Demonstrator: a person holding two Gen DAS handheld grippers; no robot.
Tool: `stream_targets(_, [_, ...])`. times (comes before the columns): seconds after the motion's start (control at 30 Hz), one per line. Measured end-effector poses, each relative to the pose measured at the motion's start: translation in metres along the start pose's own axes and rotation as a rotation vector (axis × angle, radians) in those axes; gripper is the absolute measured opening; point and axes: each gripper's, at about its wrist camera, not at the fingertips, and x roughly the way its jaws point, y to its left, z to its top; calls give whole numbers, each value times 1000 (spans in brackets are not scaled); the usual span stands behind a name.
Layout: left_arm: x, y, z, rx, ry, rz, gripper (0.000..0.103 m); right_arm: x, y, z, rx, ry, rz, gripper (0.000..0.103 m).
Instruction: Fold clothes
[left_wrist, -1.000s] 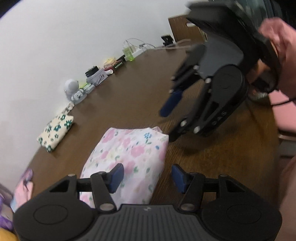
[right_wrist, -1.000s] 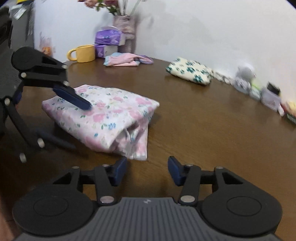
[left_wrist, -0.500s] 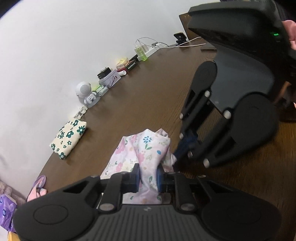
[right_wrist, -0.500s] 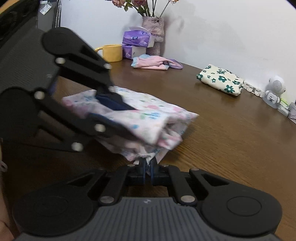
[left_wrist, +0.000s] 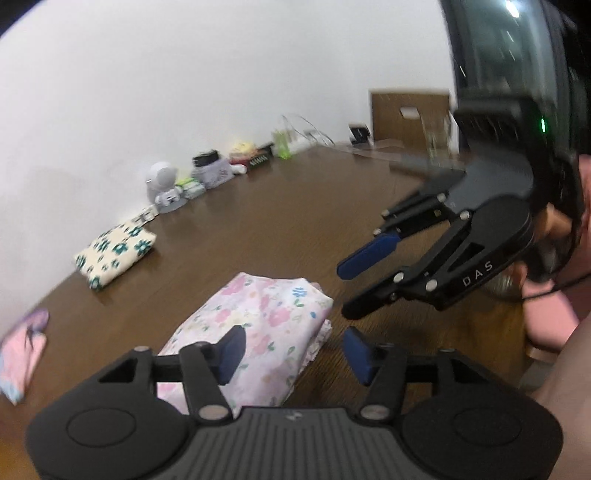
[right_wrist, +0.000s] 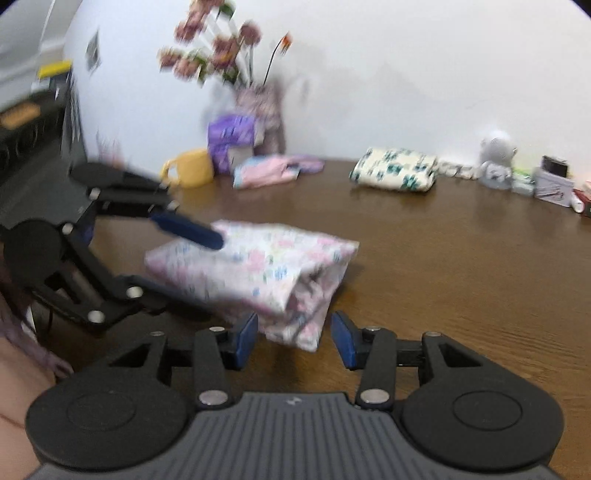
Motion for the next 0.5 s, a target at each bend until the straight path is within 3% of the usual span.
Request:
stream_targets(0.1, [-14, 22, -8, -98, -14, 36, 67, 9, -1, 7, 43, -16, 25, 48])
stream_targets(0.3, [-34, 60, -33, -270, 2, 90, 67, 38, -2, 13, 97, 19, 65, 48])
stream_targets(0.5, [-24, 76, -54, -385, 64, 63, 66, 47, 0, 14, 83, 58, 117, 26])
